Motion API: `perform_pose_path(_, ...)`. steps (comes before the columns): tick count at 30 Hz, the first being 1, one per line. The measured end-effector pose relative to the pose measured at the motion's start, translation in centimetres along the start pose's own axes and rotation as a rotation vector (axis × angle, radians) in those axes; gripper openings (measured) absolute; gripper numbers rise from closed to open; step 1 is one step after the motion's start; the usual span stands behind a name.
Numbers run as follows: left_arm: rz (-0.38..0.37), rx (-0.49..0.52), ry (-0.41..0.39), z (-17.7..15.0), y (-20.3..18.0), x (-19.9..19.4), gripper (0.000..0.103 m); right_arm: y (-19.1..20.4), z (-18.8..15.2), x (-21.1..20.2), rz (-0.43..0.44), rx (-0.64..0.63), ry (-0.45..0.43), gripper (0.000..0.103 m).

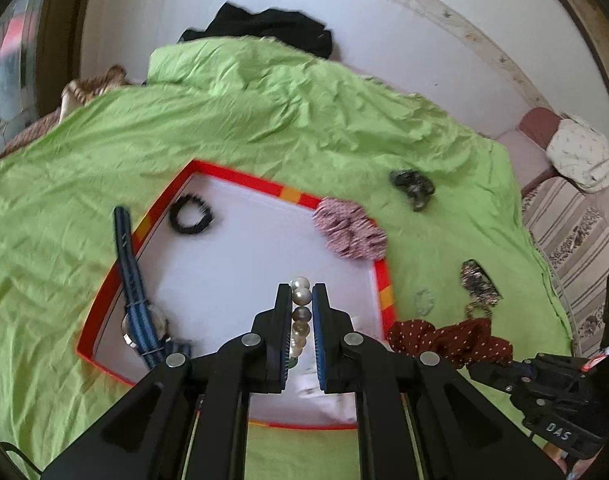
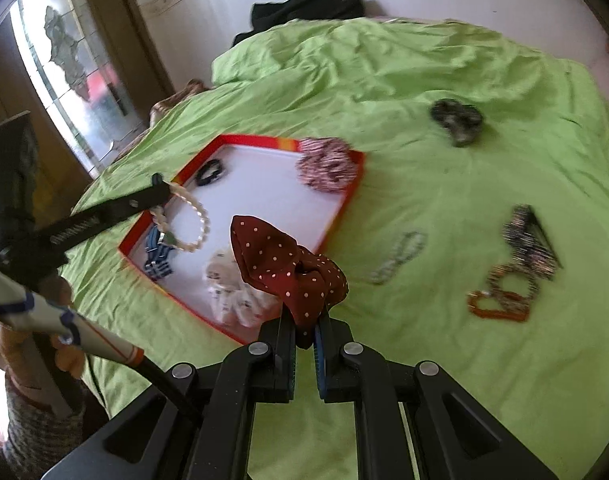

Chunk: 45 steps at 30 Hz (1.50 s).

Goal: Organize jewelry
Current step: 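Carry the pearl bracelet with left tool while right tool carries the red scrunchie over the lid, then open left tool to drop the pearl bracelet while right tool releases the red scrunchie, then move both tools back toward the remaining jewelry on the sheet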

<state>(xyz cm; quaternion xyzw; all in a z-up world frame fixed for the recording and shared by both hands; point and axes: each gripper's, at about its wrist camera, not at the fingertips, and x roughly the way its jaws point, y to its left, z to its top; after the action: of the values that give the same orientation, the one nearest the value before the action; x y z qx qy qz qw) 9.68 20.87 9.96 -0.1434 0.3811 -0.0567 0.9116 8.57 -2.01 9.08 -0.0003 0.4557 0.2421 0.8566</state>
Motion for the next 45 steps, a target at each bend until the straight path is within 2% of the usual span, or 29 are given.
perform_pose_path(4, 0.005, -0.027, 0.023, -0.2, 1.9, 0.6, 0.009, 1.6, 0.8, 1.7, 0.079, 0.002, 0.023, 0.008)
perform_pose_path(10, 0.0, -0.037, 0.039, -0.2, 3.4, 1.9, 0.009, 3.2, 2.3, 3.7, 0.1, -0.014, 0.027, 0.008)
perform_pose_path(15, 0.049, -0.084, 0.058, -0.1, 5.0, 2.3, 0.009, 3.6, 4.6, 5.6, 0.174, 0.045, 0.024, 0.008)
perform_pose_path(20, 0.119, -0.151, 0.07, -0.4, 7.6, 2.5, 0.009, 4.4, 4.9, 9.4, 0.246, 0.101, 0.109, 0.008)
perform_pose_path(22, 0.123, -0.174, 0.08, -0.5, 8.4, 2.7, 0.009, 4.7, 4.6, 10.6, 0.256, 0.105, 0.134, 0.008)
perform_pose_path(29, 0.135, -0.191, 0.045, -0.5, 8.8, 2.2, 0.01, 6.1, 3.3, 12.6, 0.175, 0.023, 0.163, 0.011)
perform_pose_path(31, 0.13, -0.181, 0.025, -0.4, 8.4, 1.8, 0.02, 6.4, 3.1, 12.6, 0.147, -0.01, 0.158, 0.012)
perform_pose_path(32, 0.137, -0.173, 0.011, -0.4, 8.2, 1.6, 0.03, 6.6, 2.9, 12.5, 0.133, -0.029, 0.156, 0.013)
perform_pose_path(33, 0.143, -0.168, 0.001, -0.4, 8.0, 1.5, 0.034, 6.7, 2.9, 12.4, 0.121, -0.041, 0.152, 0.014)
perform_pose_path(36, 0.155, -0.16, -0.019, -0.3, 7.8, 1.1, 0.034, 7.0, 2.6, 11.9, 0.064, -0.092, 0.131, 0.026)
perform_pose_path(39, 0.147, -0.183, -0.023, -0.3, 8.3, 0.8, 0.035, 6.8, 2.4, 11.3, -0.003, -0.127, 0.109, 0.034)
perform_pose_path(42, 0.146, -0.206, -0.027, -0.3, 8.7, 0.6, 0.036, 6.2, 2.2, 10.5, -0.035, -0.133, 0.094, 0.044)
perform_pose_path(45, 0.143, -0.213, -0.029, -0.4, 8.9, 0.5, 0.037, 5.8, 1.8, 9.5, -0.051, -0.131, 0.076, 0.046)
